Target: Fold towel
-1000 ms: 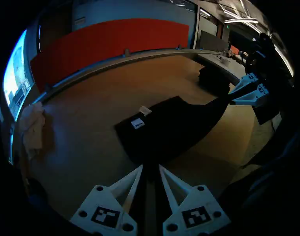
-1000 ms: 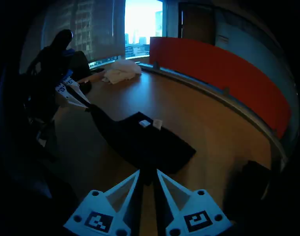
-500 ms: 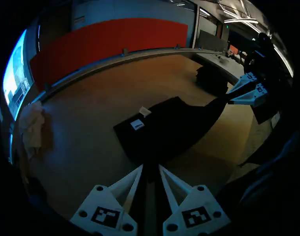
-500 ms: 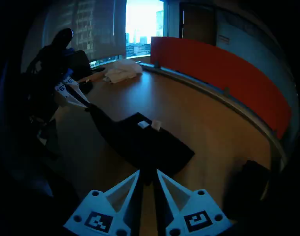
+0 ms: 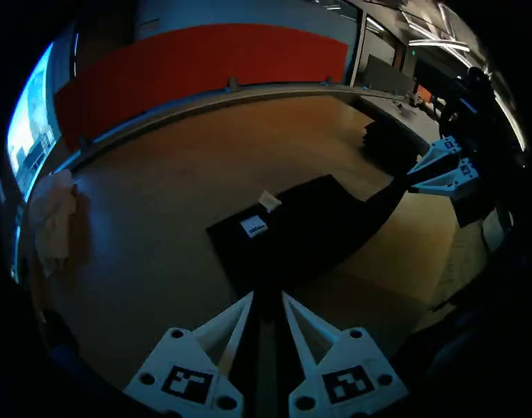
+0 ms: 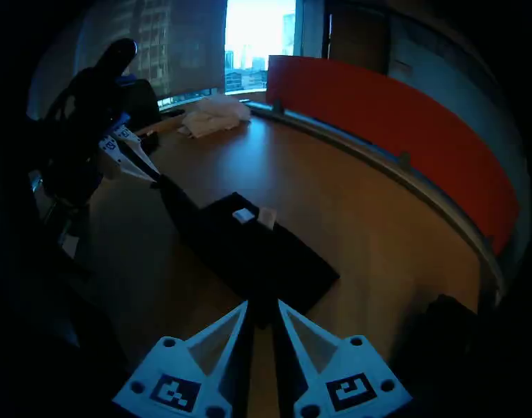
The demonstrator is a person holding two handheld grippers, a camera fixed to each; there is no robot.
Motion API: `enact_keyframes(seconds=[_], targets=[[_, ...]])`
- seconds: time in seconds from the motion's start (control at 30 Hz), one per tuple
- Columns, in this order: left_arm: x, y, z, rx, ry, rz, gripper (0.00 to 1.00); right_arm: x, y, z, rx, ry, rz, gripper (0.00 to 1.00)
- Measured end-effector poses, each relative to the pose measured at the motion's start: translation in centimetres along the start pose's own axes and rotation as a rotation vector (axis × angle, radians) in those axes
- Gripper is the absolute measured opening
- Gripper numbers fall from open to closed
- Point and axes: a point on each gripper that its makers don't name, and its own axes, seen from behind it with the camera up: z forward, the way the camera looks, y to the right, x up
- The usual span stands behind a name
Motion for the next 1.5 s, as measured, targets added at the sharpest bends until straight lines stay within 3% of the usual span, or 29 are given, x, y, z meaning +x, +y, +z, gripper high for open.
enact_keyframes(seconds=[0.37, 0.8, 1.13, 1.33, 1.5], targets=[[1.0, -2.1, 3.7, 0.01, -0.031, -0.038, 0.12, 0.1, 2.7, 3.0, -0.004, -0.031, 0.01, 0.16], [0.2, -2.6, 6.3, 0.004, -0.068, -0.041, 0.14, -1.4, 3.7, 5.1, -0.005, -0.076, 0.025, 0.15], [-0.8, -3.5, 9.2, 0.023, -0.096, -0.024, 0.14, -3.3, 4.4, 7.3, -0.01, -0.118, 0.063, 0.16], [-1.1, -4.2, 10.6, 0.045, -0.106, -0.01, 0.21, -3.7, 5.0, 8.4, -0.023, -0.127, 0.088, 0.18], [-0.8, -5.2, 11.3, 0.071, -0.101, -0.002, 0.37, -4.1, 6.0, 9.2, -0.05, -0.137, 0.094, 0.24]])
